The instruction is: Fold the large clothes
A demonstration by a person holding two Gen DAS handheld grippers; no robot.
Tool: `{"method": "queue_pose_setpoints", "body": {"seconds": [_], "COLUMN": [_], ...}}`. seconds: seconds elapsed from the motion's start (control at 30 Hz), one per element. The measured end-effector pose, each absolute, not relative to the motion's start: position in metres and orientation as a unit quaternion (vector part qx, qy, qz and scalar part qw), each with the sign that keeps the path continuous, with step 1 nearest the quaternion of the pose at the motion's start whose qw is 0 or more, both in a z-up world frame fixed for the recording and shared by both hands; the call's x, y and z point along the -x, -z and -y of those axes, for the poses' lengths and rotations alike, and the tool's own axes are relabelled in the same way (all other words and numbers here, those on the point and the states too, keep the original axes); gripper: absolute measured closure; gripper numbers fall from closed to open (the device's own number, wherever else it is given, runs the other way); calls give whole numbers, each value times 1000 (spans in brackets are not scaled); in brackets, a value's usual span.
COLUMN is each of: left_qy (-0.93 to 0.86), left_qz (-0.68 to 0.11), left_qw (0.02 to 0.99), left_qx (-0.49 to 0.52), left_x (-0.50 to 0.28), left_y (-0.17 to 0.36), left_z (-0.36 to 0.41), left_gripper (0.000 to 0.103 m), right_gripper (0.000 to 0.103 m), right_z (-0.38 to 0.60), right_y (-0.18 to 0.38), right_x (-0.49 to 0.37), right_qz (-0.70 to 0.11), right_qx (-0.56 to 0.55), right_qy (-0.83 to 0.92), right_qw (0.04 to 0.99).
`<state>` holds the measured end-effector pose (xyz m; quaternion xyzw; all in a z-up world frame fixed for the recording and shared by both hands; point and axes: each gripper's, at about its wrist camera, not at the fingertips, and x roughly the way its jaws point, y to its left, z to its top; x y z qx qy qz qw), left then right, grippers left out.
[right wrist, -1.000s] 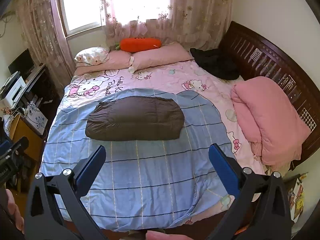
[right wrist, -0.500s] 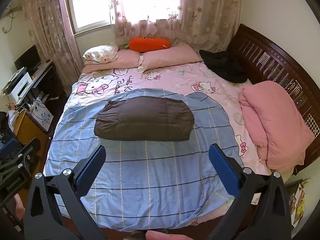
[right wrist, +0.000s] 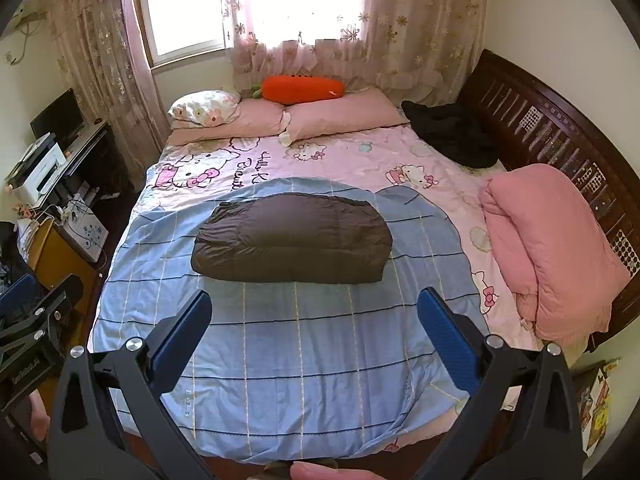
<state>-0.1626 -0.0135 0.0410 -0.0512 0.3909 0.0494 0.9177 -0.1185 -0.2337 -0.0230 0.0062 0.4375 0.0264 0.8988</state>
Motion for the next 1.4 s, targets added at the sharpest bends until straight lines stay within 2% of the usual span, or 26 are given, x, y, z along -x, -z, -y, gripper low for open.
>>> {"method": "queue_pose_setpoints", "body": {"seconds": [1.4], "left_qy": [-49], "left_qz": [-403], "left_qw": [913], "left_qx": [46], "left_x": [147], "left_y": [-22], "left_z": [11], "left_gripper": [2], "right_gripper": [1], "right_z": [234], "right_y": [37], "right_x": [95], "right_qz": [-456], "right_qx": [-6], "right_qy": [-21], "right_qw": [890]}}
